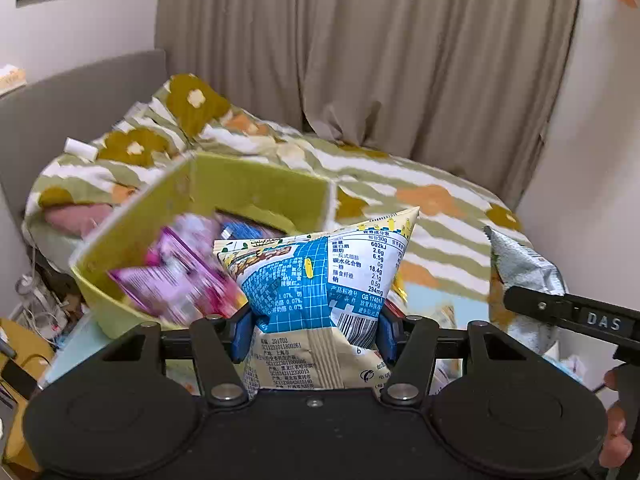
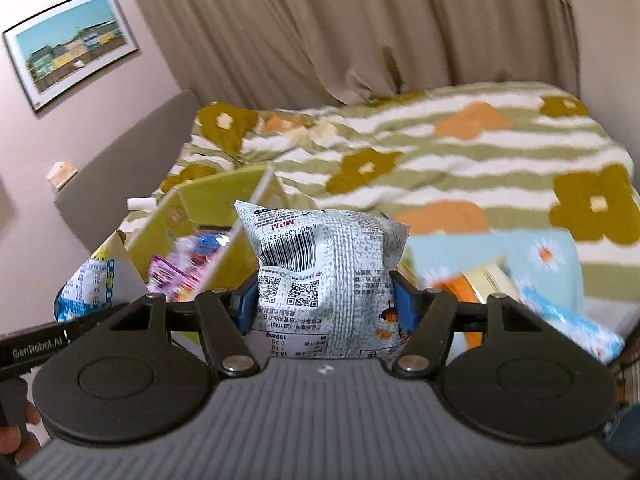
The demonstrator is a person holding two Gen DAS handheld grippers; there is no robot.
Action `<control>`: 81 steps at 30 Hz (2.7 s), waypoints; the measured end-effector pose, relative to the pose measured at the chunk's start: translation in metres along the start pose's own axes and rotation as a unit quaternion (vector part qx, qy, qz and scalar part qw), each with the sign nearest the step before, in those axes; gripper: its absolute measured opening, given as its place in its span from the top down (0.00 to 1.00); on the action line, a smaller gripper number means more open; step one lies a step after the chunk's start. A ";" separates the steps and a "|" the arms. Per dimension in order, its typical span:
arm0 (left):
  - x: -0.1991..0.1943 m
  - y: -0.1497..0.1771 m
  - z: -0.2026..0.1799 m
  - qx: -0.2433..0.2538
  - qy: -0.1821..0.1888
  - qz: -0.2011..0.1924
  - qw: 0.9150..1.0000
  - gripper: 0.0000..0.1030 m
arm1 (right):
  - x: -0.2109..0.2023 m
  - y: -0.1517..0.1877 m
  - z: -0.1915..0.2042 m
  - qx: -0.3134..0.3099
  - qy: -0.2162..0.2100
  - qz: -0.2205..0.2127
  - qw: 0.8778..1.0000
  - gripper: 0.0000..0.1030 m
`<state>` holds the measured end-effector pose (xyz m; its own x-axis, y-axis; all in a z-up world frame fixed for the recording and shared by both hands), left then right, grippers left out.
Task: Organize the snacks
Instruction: 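Carry both held bags over the yellow box and open the left tool, then lower the white printed bag into the yellow box and open the right tool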
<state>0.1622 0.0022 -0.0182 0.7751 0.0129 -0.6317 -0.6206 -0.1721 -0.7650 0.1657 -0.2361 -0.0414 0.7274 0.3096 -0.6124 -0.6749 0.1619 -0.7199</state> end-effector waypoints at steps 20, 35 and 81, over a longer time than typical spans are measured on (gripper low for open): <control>0.095 -0.124 0.135 0.020 0.028 0.008 0.999 0.39 | 0.126 -0.075 0.168 -0.030 0.010 -0.008 0.999 0.23; 0.211 -0.138 0.151 0.081 0.085 0.093 0.989 0.39 | 0.211 -0.076 0.197 0.028 0.094 0.015 0.995 0.23; 0.196 -0.110 0.173 0.071 0.037 0.105 0.991 0.03 | 0.264 -0.072 0.178 0.018 0.058 0.029 0.998 0.00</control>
<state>0.3615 0.1936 -0.0795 0.6300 -0.0807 -0.7724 -0.7759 -0.0221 -0.6305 0.3842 0.0004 -0.0933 0.6955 0.2089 -0.6875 -0.7183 0.1806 -0.6719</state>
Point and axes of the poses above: each gripper's, at about its wrist camera, not at the fingertips, and x roughly the way its jaws point, z to its left, y to its underside, the point moved 5 cm from there along x, roughly the way its jaws point, and after that the axes turned 2 degrees about -y, right-handed, at the moved point
